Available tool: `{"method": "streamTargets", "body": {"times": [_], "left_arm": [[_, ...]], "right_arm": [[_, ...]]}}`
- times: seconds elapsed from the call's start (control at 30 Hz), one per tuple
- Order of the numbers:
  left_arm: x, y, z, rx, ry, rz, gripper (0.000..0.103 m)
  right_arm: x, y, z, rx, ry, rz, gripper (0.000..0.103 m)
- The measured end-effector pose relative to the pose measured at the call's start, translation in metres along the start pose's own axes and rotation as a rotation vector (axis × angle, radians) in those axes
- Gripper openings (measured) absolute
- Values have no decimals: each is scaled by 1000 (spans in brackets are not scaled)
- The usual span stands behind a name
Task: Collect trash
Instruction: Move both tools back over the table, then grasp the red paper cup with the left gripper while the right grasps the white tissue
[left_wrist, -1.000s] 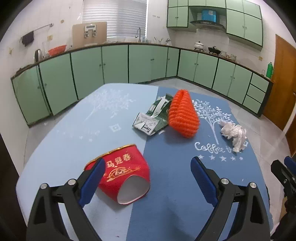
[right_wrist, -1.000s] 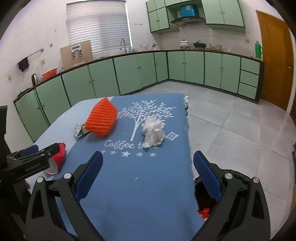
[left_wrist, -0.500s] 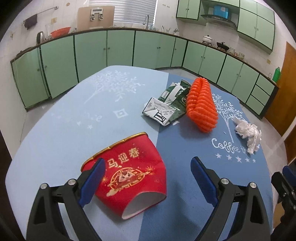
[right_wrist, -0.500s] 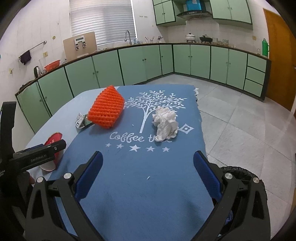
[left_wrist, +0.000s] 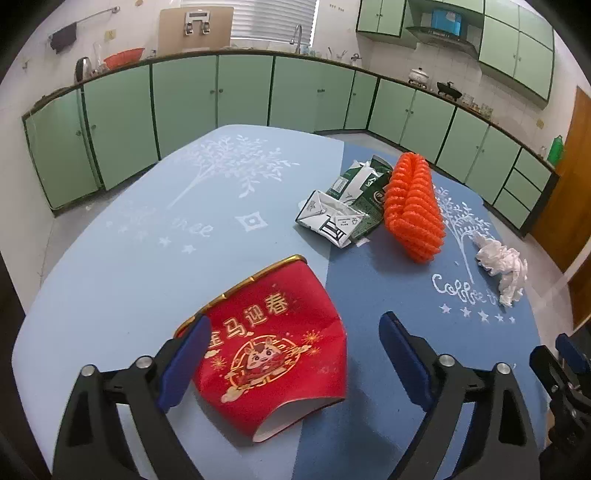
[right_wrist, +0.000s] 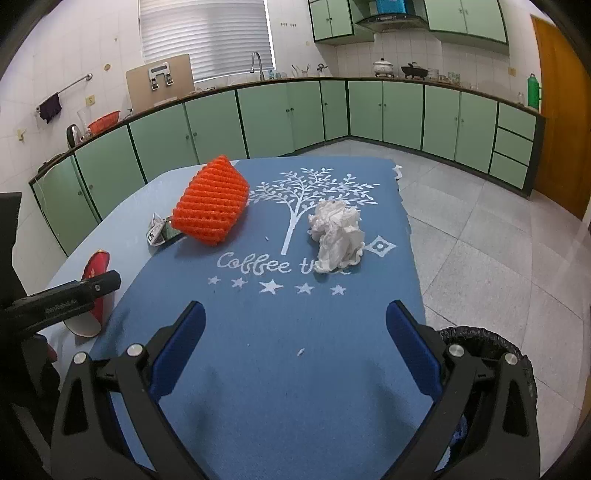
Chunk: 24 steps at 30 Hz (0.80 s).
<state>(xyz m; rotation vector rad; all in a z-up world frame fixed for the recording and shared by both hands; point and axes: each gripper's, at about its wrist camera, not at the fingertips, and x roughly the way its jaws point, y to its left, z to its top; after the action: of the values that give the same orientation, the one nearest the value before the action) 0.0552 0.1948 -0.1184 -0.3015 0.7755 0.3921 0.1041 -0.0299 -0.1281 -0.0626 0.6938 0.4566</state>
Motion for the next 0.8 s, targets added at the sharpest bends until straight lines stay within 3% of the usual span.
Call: {"method": "streamTargets", "body": {"times": [0.5, 0.8], "left_arm": [[-17, 7, -10, -21, 18, -8, 90], [2, 5, -5, -16, 50, -11, 90]], "right_arm": [[-6, 2, 0, -4, -6, 3, 95], [-5, 1, 1, -2, -10, -3, 95]]}}
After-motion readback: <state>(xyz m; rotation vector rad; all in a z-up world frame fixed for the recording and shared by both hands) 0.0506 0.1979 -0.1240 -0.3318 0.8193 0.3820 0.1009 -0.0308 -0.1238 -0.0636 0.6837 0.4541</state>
